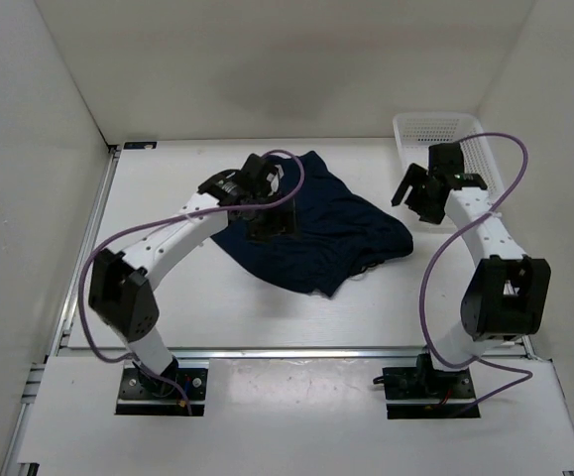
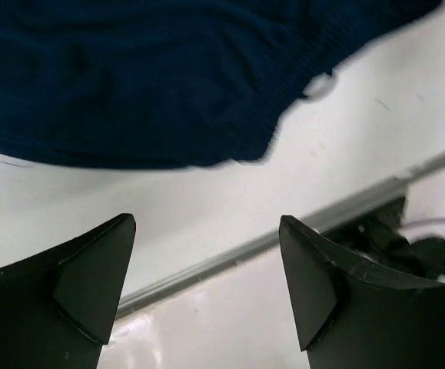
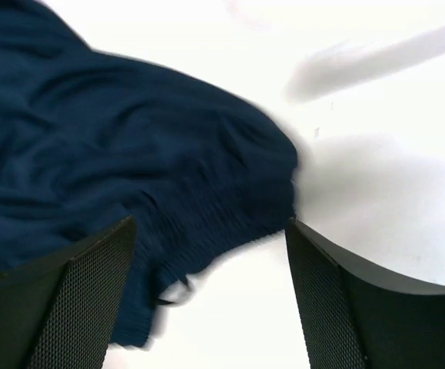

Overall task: Fold and stack the shorts
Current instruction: Flatten the shorts out

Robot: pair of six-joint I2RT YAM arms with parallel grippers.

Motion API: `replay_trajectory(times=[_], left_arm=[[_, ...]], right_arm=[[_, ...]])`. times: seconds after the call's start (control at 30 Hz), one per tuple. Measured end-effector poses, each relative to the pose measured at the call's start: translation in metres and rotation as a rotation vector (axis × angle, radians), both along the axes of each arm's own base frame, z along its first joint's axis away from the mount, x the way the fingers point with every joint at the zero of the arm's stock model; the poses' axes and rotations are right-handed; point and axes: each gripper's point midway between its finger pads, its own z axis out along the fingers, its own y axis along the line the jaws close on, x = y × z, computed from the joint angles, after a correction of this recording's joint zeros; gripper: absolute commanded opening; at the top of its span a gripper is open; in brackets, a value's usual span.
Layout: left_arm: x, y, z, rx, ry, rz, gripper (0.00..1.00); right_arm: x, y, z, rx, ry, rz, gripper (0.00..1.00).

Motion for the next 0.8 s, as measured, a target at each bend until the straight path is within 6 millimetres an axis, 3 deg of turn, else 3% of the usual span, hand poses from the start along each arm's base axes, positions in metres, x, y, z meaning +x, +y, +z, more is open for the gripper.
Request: replay_trajectory(times=[0.03,0.13,0.17,0.2,0.3,0.33,0.4,0.57,0.63,0.73,0.8], left_arm=[[0.007,-0.002,-0.005,0.024,0.007,0.007,0.87],[0.029,0.011,-0.007,0.065,-0.001,0.070,0.70],[0.035,0.021,-0.004,0.071,-0.009,0.097,0.65],[0.042,0.033,-0.001,0.077,-0.018,0.132,0.52],[0.062,0.073,0.000,0.099,-0.027,0.248,0.49],[0.066,0.086,-0.003,0.111,-0.019,0.282,0.60],[0.076,0.112,-0.012,0.133,0.003,0.351,0.69],[0.097,0.156,-0.055,0.196,0.113,0.467,0.78],[0.104,0.168,-0.078,0.220,0.167,0.491,0.85],[0.110,0.185,-0.114,0.251,0.255,0.516,0.95],[0.116,0.193,-0.133,0.261,0.297,0.526,1.00]], right_arm=[[0.008,-0.004,0.004,-0.009,-0.001,-0.012,0.83],[0.013,0.013,0.027,-0.016,-0.062,0.031,0.76],[0.008,0.023,0.036,-0.014,-0.087,0.061,0.68],[0.001,0.035,0.045,-0.010,-0.113,0.096,0.64],[-0.033,0.073,0.066,0.022,-0.181,0.212,0.53],[-0.046,0.084,0.067,0.040,-0.188,0.250,0.53],[-0.074,0.102,0.055,0.083,-0.157,0.308,0.53],[-0.150,0.130,-0.024,0.128,0.092,0.408,0.58],[-0.178,0.146,-0.037,0.092,0.150,0.501,0.66],[-0.198,0.173,-0.039,0.021,0.159,0.648,0.73],[-0.198,0.188,-0.041,-0.052,0.152,0.708,0.74]])
